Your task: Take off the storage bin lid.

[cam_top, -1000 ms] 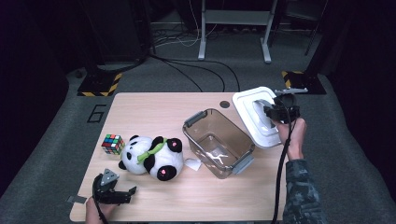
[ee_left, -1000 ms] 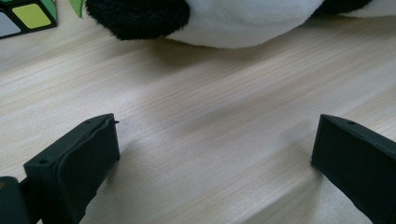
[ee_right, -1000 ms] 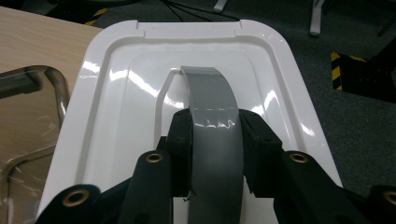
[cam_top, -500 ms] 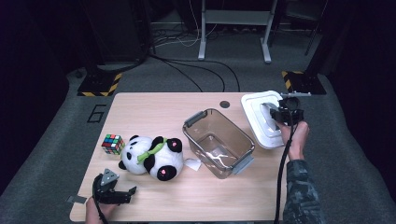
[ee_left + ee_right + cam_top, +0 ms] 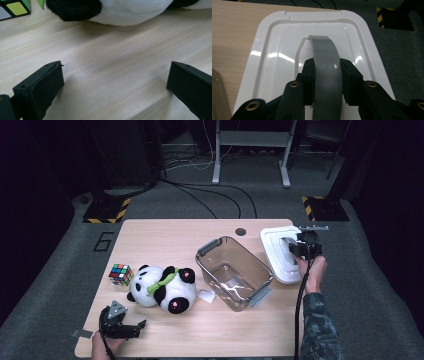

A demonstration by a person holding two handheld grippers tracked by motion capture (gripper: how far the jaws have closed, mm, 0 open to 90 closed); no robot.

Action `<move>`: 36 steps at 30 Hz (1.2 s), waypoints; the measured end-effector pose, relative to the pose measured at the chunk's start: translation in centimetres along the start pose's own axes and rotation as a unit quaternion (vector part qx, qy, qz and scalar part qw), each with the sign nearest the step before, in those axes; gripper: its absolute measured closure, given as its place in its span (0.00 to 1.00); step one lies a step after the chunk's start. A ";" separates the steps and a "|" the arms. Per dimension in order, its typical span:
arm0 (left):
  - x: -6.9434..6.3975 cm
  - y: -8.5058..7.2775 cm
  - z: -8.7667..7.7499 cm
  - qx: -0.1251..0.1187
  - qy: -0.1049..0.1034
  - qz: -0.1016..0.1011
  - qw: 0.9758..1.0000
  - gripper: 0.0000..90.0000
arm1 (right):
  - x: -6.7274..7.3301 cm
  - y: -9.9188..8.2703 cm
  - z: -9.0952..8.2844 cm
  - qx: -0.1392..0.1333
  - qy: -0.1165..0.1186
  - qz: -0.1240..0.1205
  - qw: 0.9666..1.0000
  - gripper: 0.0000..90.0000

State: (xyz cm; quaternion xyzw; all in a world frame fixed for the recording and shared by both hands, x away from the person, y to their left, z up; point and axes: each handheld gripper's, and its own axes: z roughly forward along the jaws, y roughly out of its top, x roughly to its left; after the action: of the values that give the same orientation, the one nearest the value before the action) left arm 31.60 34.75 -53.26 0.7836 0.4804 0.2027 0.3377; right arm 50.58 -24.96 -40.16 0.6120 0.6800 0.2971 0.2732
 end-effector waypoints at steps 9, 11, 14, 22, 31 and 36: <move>0.0 0.0 0.0 0.001 0.000 0.000 1.000 0.00 | -0.5 -1.3 1.7 0.010 -0.007 0.020 1.000 0.75; 0.0 0.0 0.0 0.000 0.000 0.000 1.000 0.00 | -0.6 -1.6 2.1 0.011 -0.008 0.023 1.000 0.75; 0.0 0.0 0.0 0.000 0.000 0.000 1.000 0.00 | -0.5 -2.2 2.8 0.018 -0.003 0.029 0.999 0.75; 0.0 0.0 0.0 0.000 0.000 0.000 1.000 0.00 | 0.1 -3.2 4.1 0.029 -0.005 0.033 0.999 0.75; 0.0 0.0 0.0 0.000 0.000 0.000 1.000 0.00 | 0.6 -4.2 5.3 0.037 -0.002 0.031 0.999 0.75; 0.0 0.0 0.0 0.000 0.000 0.000 1.000 0.00 | 1.0 -4.6 5.9 0.039 -0.002 0.030 0.999 0.75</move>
State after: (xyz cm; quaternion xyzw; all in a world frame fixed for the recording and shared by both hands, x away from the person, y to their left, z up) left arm 31.61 34.75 -53.26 0.7838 0.4804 0.2026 0.3376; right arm 51.69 -23.93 -47.54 0.6430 0.6720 0.2773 0.2412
